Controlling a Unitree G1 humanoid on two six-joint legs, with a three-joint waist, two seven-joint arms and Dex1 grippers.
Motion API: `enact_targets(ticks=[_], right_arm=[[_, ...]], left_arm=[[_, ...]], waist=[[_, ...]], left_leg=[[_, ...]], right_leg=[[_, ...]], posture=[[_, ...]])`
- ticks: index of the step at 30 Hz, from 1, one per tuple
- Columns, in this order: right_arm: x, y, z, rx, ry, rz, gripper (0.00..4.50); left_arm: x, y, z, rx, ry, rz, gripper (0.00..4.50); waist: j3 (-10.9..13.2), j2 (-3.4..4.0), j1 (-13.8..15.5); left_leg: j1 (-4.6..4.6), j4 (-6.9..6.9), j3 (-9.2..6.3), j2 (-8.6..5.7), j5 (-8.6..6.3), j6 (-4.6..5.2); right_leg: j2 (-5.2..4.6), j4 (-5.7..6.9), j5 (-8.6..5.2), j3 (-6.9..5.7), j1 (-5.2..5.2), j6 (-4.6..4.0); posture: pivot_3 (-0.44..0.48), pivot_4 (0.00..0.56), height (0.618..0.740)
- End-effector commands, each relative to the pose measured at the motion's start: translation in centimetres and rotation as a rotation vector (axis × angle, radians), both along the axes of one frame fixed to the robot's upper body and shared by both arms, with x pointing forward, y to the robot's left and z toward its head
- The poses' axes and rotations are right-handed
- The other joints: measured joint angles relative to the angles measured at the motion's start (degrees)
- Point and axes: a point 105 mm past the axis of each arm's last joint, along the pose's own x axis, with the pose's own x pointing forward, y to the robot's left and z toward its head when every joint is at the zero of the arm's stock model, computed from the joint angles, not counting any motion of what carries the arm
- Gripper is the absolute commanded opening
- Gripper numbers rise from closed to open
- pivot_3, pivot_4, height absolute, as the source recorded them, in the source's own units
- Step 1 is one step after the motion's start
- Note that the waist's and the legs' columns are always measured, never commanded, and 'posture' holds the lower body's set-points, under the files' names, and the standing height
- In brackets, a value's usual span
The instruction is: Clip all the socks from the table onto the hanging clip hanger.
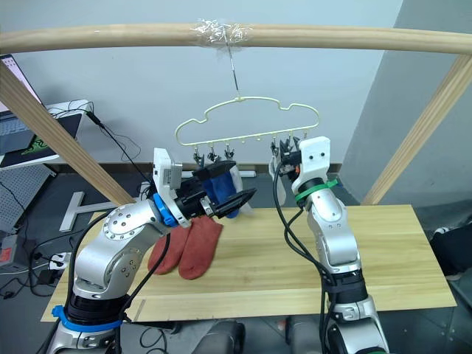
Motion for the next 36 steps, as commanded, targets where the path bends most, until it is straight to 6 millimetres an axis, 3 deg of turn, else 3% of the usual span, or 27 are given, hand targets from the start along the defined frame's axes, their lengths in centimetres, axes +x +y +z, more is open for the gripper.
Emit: enact_targets(ticks=[1,20,36], right_arm=[[-0.4,0.1,0.1,-0.019,0.002,-0.013,1.55],[3.1,1.2,-0.8,-0.062,0.098,-0.083,1.55],[3.8,2.7,1.0,-0.045,0.05,-0.037,1.55]], left_arm=[[-0.7,-0.2,1.2,-0.012,-0.051,-0.02,4.16],[-0.4,-0.1,1.6,-0.007,-0.062,-0.016,4.16],[-0.4,-0.1,2.2,-0.017,-0.078,-0.013,4.16]], waist=[[0.0,0.0,0.02],[0.01,0.01,0.01],[0.02,0.02,-0.01]], left_leg=[[0.0,0.0,-0.01,0.0,0.0,0.0],[0.0,-0.01,0.0,0.0,0.0,0.0],[-0.02,-0.02,0.0,-0.01,-0.01,0.02]], right_leg=[[0.0,0.0,0.0,0.0,0.01,0.0],[0.0,-0.02,0.0,-0.01,0.0,0.0],[0.0,-0.04,0.0,0.0,-0.01,0.0]], posture=[[0.045,0.197,0.74],[0.052,0.208,0.74],[0.057,0.212,0.74]])
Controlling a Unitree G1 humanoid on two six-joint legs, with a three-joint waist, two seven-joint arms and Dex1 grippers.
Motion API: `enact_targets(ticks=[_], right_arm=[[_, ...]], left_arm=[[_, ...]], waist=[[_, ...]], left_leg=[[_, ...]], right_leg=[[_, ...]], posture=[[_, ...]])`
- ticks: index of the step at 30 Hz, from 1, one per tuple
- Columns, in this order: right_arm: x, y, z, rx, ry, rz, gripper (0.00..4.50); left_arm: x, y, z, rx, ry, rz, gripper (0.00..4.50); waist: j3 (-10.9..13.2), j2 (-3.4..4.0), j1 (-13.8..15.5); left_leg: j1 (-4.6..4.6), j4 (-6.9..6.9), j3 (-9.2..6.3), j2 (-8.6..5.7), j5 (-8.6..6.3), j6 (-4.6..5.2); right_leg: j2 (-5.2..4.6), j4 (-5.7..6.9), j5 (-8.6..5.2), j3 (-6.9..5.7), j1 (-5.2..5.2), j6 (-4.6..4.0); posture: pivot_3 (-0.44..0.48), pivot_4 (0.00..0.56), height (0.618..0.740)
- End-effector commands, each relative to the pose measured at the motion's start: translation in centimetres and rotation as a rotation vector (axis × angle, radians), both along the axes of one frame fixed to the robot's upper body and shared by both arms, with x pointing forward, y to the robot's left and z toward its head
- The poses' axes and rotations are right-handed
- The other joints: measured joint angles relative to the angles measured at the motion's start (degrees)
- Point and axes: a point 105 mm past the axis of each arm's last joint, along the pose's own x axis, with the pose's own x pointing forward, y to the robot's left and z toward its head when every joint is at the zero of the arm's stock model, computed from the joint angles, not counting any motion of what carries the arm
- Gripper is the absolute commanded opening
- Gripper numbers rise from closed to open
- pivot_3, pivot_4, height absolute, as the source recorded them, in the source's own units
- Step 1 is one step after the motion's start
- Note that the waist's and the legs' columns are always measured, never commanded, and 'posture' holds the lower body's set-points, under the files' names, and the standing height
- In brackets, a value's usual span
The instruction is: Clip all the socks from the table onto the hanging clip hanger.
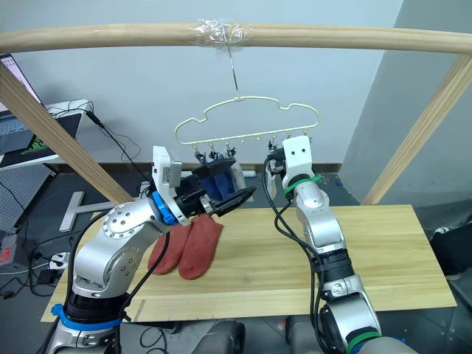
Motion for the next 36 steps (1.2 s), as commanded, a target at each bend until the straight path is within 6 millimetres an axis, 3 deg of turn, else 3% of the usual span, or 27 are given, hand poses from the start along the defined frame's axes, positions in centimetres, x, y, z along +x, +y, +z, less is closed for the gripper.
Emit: enact_targets(ticks=[1,36], right_arm=[[-0.15,0.78,2.44,0.025,-0.084,0.03,1.55],[0.08,1.07,3.18,0.05,-0.114,0.036,1.55]], left_arm=[[-0.52,-0.01,1.67,-0.02,-0.06,-0.012,4.16],[-0.43,0.22,2.36,-0.061,-0.075,0.005,4.16]], waist=[[0.0,0.0,-0.01],[0.01,0.01,0.01]], left_leg=[[0.0,0.0,0.0,0.0,0.0,0.0],[-0.01,-0.02,-0.01,0.0,0.0,-0.01]], right_leg=[[0.0,0.0,0.0,0.0,0.0,0.0],[0.0,-0.02,0.0,0.0,0.0,0.0]], posture=[[0.06,0.213,0.74],[0.067,0.203,0.74]])
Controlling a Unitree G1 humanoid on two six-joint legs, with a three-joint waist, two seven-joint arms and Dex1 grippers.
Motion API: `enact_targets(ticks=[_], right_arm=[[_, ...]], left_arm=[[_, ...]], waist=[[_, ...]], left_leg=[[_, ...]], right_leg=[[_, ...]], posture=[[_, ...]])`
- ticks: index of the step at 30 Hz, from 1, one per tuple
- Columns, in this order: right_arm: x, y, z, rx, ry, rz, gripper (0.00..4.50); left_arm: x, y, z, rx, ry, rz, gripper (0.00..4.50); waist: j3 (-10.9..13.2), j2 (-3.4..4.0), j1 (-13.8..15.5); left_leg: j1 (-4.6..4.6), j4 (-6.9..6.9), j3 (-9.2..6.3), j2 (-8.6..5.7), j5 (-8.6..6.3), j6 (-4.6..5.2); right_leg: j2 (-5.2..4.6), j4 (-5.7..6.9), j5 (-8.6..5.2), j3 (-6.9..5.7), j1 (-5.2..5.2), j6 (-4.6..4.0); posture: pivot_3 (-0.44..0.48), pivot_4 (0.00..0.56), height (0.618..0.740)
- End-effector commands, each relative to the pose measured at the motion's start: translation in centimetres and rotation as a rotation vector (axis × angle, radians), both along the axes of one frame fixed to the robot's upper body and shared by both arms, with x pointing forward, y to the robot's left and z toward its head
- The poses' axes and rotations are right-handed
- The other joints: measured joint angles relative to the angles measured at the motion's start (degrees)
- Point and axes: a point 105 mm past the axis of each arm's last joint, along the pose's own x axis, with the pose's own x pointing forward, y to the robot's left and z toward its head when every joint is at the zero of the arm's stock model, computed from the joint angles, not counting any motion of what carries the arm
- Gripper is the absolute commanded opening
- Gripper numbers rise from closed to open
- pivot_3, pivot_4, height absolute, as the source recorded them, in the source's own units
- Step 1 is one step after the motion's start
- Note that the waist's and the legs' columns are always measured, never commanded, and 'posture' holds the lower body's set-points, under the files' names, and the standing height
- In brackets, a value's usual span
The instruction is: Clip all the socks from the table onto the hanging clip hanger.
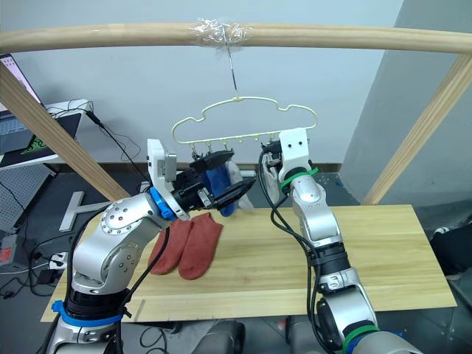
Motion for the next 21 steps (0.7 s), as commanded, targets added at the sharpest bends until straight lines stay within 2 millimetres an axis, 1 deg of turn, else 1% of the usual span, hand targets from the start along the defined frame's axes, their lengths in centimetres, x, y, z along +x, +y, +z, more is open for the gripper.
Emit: enact_targets(ticks=[1,8,11,13,15,21], right_arm=[[-0.29,0.45,1.87,0.031,-0.061,0.022,1.55],[-0.3,0.57,1.92,0.037,-0.061,0.027,1.55],[-0.27,0.47,2.1,0.038,-0.068,0.024,0.99],[-0.29,0.43,2.12,0.038,-0.069,0.023,0.45],[-0.29,0.24,2.09,0.038,-0.069,0.019,0.02],[-0.35,0.02,1.95,0.038,-0.064,0.02,0.0]], left_arm=[[-0.68,-0.05,1.34,-0.015,-0.059,-0.008,4.16],[-0.73,-0.12,1.29,-0.016,-0.058,-0.01,4.16],[-0.74,-0.18,1.24,-0.015,-0.056,-0.01,4.16],[-0.76,-0.19,1.23,-0.015,-0.056,-0.01,4.16],[-0.78,-0.21,1.2,-0.015,-0.055,-0.01,4.16],[-0.76,-0.2,0.99,-0.011,-0.049,-0.007,4.16]], waist=[[0.0,0.0,0.0],[0.0,0.0,0.0],[0.0,0.0,0.0],[0.0,0.0,0.0],[0.0,0.01,0.0],[0.03,0.01,-0.01]], left_leg=[[0.0,0.0,0.0,0.0,0.0,0.0],[0.0,0.0,0.0,0.0,0.0,-0.01],[0.0,0.0,0.0,0.0,0.0,0.0],[0.0,-0.01,0.0,0.0,0.0,0.0],[0.0,-0.01,0.0,0.0,0.0,0.0],[0.0,-0.01,0.0,0.0,0.0,0.01]], right_leg=[[0.0,0.0,0.0,0.0,0.0,0.0],[0.0,0.0,0.0,0.0,0.0,0.0],[0.0,-0.01,0.0,0.0,0.0,0.0],[0.0,-0.01,0.0,0.0,0.0,0.0],[0.0,-0.01,0.0,0.0,0.0,0.0],[0.0,-0.01,0.0,0.0,0.0,0.0]], posture=[[0.067,0.202,0.74],[0.068,0.203,0.74],[0.067,0.206,0.74],[0.065,0.208,0.74],[0.065,0.208,0.74],[0.063,0.214,0.74]])
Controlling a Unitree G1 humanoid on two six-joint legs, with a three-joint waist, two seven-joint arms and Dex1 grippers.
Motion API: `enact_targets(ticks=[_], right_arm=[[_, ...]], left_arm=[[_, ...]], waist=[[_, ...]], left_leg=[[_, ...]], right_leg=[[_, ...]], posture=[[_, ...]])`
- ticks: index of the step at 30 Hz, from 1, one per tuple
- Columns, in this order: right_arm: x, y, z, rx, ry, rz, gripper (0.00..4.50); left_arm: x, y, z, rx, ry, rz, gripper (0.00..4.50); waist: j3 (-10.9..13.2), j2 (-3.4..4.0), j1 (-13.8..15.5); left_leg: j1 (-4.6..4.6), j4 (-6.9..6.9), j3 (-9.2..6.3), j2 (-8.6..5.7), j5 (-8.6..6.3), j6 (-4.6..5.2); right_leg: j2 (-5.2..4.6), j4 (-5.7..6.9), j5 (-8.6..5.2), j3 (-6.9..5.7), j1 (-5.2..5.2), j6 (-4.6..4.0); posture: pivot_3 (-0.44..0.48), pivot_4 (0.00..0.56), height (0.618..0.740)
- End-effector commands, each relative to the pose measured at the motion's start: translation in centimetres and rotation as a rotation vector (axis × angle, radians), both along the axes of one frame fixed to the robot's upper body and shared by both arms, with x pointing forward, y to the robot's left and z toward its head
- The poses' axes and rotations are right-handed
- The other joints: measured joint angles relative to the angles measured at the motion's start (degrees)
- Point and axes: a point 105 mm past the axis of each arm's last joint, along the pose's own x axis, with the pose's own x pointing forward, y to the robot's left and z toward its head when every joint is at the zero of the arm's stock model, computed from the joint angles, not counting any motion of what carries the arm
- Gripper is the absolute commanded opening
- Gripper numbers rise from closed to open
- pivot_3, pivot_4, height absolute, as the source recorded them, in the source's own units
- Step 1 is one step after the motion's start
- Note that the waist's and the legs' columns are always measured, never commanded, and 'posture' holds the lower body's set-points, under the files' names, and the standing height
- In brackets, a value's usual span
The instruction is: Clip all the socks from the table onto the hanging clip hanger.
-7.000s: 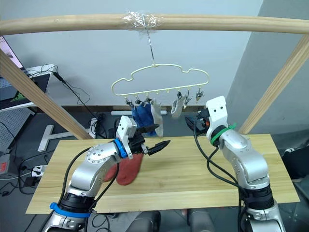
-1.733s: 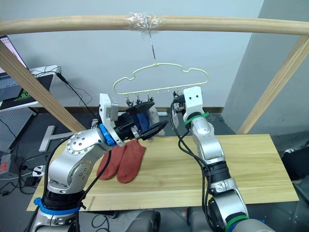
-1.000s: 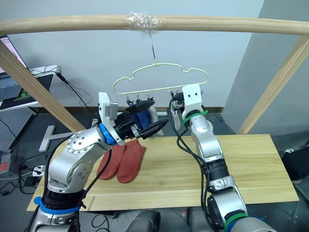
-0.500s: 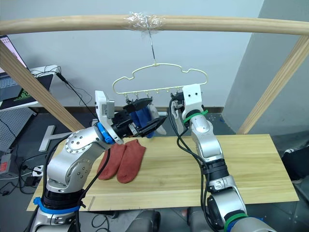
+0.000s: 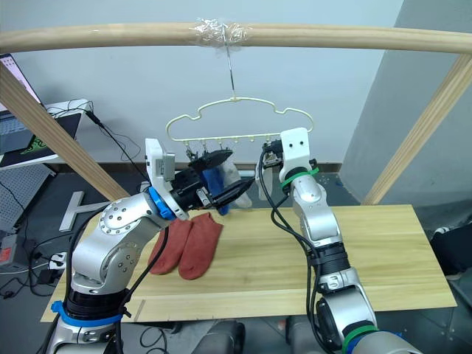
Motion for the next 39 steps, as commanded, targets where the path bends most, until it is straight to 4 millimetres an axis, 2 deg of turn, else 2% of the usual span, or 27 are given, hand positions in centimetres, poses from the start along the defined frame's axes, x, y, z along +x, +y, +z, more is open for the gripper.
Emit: enact_targets(ticks=[1,5,8,10,13,16,19,22,27,32,36,39], right_arm=[[-0.4,0.1,1.9,0.027,-0.065,0.021,0.0],[-0.5,-0.2,1.6,0.003,-0.052,0.031,0.0],[-0.5,-1.0,0.9,-0.047,-0.015,0.055,0.0],[-0.6,-1.5,0.8,-0.056,0.001,0.066,0.0],[-0.9,-2.0,0.8,-0.081,0.024,0.087,0.0],[-1.1,-2.1,0.7,-0.082,0.043,0.1,0.0],[-1.3,-2.2,0.6,-0.087,0.056,0.101,0.0],[-1.5,-2.5,0.5,-0.091,0.069,0.099,0.0],[-1.6,-2.6,0.4,-0.087,0.086,0.099,0.0],[-1.9,-2.2,0.2,-0.085,0.096,0.111,0.0],[-2.0,-2.1,0.2,-0.085,0.099,0.114,0.0],[-2.0,-2.2,0.1,-0.085,0.105,0.117,0.0]], left_arm=[[-0.7,-0.2,0.8,0.0,-0.047,-0.008,4.16],[0.0,0.4,-1.2,0.067,-0.002,0.056,4.16],[1.5,2.7,-6.2,0.171,0.112,0.21,4.16],[2.0,4.3,-8.9,0.218,0.176,0.292,4.33],[2.6,6.9,-13.7,0.338,0.237,0.424,4.33],[3.1,8.1,-16.1,0.384,0.277,0.508,4.33],[3.4,8.9,-17.5,0.409,0.306,0.563,4.33],[3.1,9.5,-20.2,0.409,0.43,0.6,4.33],[3.0,9.4,-22.4,0.438,0.503,0.603,4.33],[3.4,10.7,-23.2,0.453,0.52,0.659,4.33],[3.5,10.8,-23.5,0.435,0.547,0.662,4.33],[2.0,9.1,-24.9,0.429,0.628,0.545,3.8]], waist=[[0.01,0.0,0.0],[0.06,0.0,-0.01],[0.08,0.01,-0.04],[0.16,0.03,-0.06],[0.27,0.03,-0.02],[0.34,0.03,0.03],[0.39,0.02,0.06],[0.53,0.02,0.07],[0.69,-0.01,-0.02],[0.69,-0.02,0.03],[0.69,-0.02,-0.06],[0.69,-0.02,-0.04]], left_leg=[[0.0,0.0,0.0,0.0,0.0,0.0],[0.0,-0.01,0.01,0.0,0.0,0.01],[0.01,-0.03,0.02,0.0,-0.01,0.01],[0.03,-0.04,0.01,0.0,-0.01,0.02],[0.02,-0.05,-0.04,0.01,-0.01,0.03],[-0.01,-0.05,-0.09,0.0,-0.02,0.03],[-0.03,-0.04,-0.11,-0.02,-0.02,0.03],[-0.06,-0.04,-0.12,-0.04,-0.02,0.03],[-0.06,-0.05,-0.14,-0.03,-0.02,0.04],[-0.05,-0.04,-0.15,-0.04,-0.02,0.04],[-0.03,-0.04,-0.14,-0.03,-0.02,0.04],[-0.03,-0.04,-0.15,-0.04,-0.02,0.04]], right_leg=[[0.0,0.0,0.0,0.0,0.0,0.0],[0.0,0.0,0.0,0.0,0.0,0.0],[0.0,-0.02,0.0,0.02,0.0,0.0],[0.0,-0.02,0.0,0.02,0.0,0.0],[0.0,-0.01,-0.01,-0.02,0.0,-0.01],[-0.01,-0.02,-0.01,-0.05,-0.01,-0.01],[-0.04,-0.03,-0.01,-0.07,-0.01,-0.01],[-0.08,-0.05,-0.01,-0.08,-0.01,0.0],[-0.08,-0.07,-0.01,-0.13,-0.01,0.0],[-0.09,-0.06,-0.01,-0.13,0.02,0.01],[-0.09,-0.06,-0.01,-0.12,0.01,0.01],[-0.09,-0.06,-0.01,-0.13,0.02,0.01]], posture=[[0.063,0.218,0.74],[0.063,0.218,0.74],[0.056,0.222,0.74],[0.046,0.227,0.74],[0.04,0.232,0.74],[0.034,0.236,0.74],[0.029,0.242,0.74],[0.02,0.253,0.74],[0.017,0.26,0.74],[0.015,0.26,0.74],[0.017,0.262,0.74],[0.017,0.258,0.74]])
